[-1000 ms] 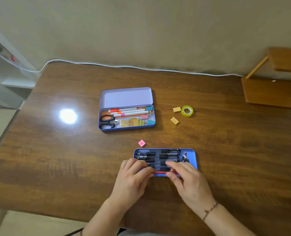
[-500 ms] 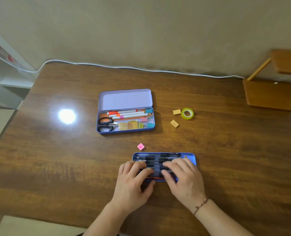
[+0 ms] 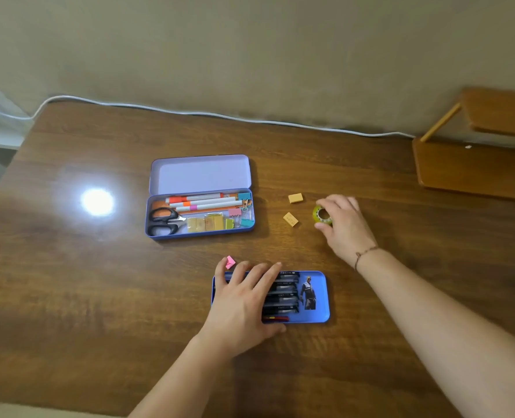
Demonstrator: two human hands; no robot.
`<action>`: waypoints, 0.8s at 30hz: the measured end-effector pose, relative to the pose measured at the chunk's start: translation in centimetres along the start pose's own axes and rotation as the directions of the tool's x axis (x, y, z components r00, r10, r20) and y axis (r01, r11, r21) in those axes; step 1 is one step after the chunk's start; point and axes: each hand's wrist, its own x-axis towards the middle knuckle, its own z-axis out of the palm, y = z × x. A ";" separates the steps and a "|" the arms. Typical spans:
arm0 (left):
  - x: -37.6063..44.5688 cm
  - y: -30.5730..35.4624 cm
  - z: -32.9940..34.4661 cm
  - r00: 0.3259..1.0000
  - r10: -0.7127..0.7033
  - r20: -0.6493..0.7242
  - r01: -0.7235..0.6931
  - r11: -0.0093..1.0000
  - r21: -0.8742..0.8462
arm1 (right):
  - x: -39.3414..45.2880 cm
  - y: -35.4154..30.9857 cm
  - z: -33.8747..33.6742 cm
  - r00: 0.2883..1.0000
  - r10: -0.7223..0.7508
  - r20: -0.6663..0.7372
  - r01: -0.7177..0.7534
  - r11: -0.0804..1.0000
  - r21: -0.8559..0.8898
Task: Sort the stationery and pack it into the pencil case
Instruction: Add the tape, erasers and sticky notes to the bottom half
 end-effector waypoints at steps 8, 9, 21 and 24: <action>0.3 -0.7 0.0 0.999 0.001 -0.037 -0.001 1.000 0.012 | -12.0 -2.1 1.1 0.976 -0.218 -0.010 0.217 0.976 -0.028; 0.3 -0.7 0.0 0.999 0.003 -0.043 -0.003 1.000 0.015 | -12.6 -2.1 1.5 0.975 -0.223 -0.010 0.222 0.974 -0.055; 1.1 -2.6 -2.1 0.855 -0.435 -0.283 0.367 0.892 -0.262 | -11.2 -1.3 1.9 0.988 -0.153 -0.008 0.153 0.988 -0.020; 1.8 -3.2 -2.8 0.820 -0.531 -0.213 0.493 0.845 -0.207 | -7.9 -2.7 1.0 0.993 -0.110 -0.049 0.112 0.993 0.025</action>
